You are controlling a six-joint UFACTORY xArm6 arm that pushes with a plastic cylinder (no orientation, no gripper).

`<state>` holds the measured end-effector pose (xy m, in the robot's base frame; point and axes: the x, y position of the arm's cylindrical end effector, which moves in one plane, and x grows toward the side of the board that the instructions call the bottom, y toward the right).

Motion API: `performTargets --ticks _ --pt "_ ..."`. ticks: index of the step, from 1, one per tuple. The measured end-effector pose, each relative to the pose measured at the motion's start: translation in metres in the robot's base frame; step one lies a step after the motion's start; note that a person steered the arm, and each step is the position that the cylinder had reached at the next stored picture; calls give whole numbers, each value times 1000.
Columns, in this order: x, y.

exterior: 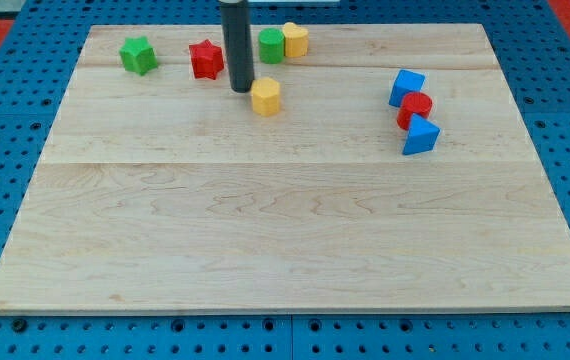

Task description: Move yellow hexagon to the left of red circle

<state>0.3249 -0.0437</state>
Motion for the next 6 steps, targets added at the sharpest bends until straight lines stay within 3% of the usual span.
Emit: performTargets --ticks 1,2,5,6 --pt "14 28" --pt "11 -15" --pt "41 95" --pt "57 95"
